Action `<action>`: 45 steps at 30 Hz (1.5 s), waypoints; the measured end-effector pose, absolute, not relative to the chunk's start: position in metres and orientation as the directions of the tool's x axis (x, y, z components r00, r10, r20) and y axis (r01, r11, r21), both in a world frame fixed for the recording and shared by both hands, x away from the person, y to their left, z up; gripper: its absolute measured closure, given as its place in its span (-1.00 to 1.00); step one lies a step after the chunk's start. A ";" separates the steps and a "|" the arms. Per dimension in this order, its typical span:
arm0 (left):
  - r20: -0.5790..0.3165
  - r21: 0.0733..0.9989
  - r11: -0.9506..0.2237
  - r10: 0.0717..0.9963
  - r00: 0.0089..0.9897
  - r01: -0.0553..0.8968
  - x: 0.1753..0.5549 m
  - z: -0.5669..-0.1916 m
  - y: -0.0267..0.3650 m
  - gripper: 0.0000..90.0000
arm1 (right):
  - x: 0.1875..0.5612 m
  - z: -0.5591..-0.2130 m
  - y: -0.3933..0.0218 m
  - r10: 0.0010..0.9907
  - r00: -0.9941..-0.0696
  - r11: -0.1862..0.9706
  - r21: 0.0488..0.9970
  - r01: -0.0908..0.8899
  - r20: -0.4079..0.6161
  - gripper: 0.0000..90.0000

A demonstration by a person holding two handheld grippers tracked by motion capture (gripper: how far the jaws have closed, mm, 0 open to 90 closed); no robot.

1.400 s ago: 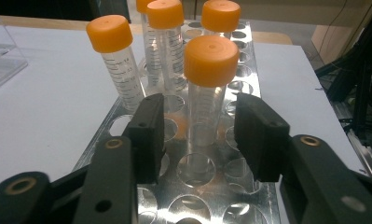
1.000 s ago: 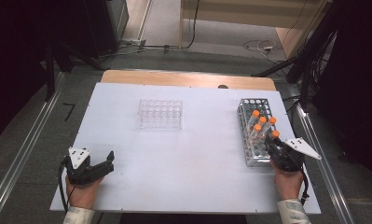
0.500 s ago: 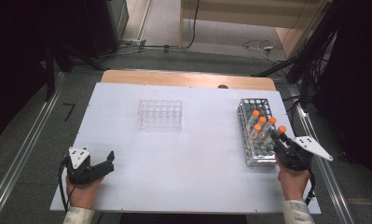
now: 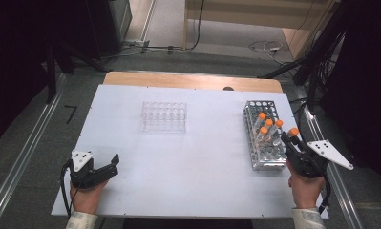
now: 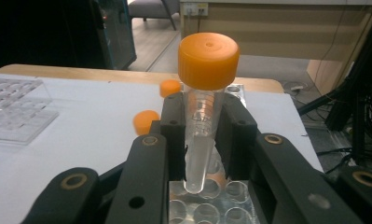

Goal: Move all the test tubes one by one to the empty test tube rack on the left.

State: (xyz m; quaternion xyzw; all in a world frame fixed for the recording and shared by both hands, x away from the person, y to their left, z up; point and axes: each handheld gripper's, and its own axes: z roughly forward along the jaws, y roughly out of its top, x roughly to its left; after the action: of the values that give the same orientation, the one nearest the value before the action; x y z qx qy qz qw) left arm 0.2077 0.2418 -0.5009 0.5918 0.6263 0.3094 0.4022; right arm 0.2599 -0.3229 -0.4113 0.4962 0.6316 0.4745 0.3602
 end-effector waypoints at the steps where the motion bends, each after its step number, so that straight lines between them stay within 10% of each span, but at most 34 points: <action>1: -0.150 0.867 0.121 0.989 0.021 0.483 0.211 -0.498 0.240 -0.86 | 0.258 -0.410 -0.320 0.967 -0.254 0.059 0.957 0.286 0.017 0.60; 45: -0.105 0.874 0.026 0.985 0.138 0.485 0.259 -0.473 0.197 -0.80 | 0.271 -0.429 -0.201 0.842 -0.539 0.226 0.923 0.312 -0.024 0.60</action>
State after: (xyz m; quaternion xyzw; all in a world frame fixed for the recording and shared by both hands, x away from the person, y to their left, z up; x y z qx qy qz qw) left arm 0.2592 0.1972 -0.4726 0.6296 0.5835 0.3012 0.4153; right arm 0.2709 -0.2005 -0.4287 0.3935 0.7332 0.4817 0.2750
